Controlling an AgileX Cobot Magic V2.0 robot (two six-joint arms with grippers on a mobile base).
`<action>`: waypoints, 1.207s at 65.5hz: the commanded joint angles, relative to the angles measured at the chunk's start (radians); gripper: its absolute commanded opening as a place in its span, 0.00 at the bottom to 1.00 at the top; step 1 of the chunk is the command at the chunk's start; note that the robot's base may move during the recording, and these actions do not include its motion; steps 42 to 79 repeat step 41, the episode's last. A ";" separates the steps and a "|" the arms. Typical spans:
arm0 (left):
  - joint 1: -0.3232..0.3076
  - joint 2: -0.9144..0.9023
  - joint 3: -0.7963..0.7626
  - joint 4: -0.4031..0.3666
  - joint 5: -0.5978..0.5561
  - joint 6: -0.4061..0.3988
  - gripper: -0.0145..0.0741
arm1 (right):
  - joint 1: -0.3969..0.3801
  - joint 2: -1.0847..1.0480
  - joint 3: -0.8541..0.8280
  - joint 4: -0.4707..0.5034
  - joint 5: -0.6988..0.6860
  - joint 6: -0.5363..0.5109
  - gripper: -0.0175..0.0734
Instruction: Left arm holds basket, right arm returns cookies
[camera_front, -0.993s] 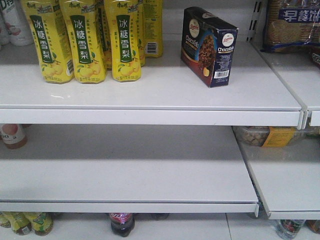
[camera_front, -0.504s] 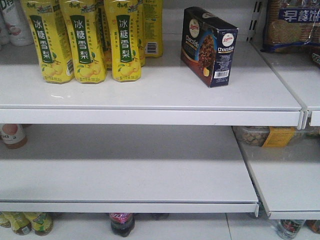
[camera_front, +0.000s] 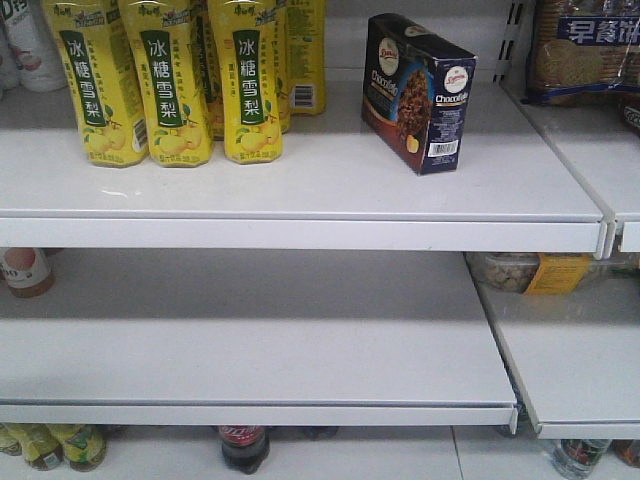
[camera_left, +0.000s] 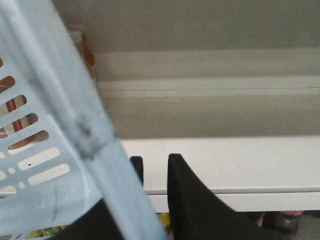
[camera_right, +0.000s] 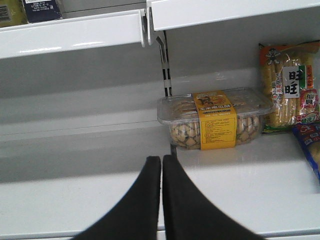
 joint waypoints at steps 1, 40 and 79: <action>0.002 -0.012 -0.017 0.014 -0.103 0.010 0.16 | 0.000 -0.017 0.005 -0.001 -0.069 -0.002 0.18; 0.002 -0.012 -0.017 0.014 -0.103 0.010 0.16 | 0.000 -0.017 0.005 -0.001 -0.069 -0.002 0.18; 0.002 -0.012 -0.017 0.014 -0.103 0.010 0.16 | 0.000 -0.017 0.005 -0.001 -0.069 -0.002 0.18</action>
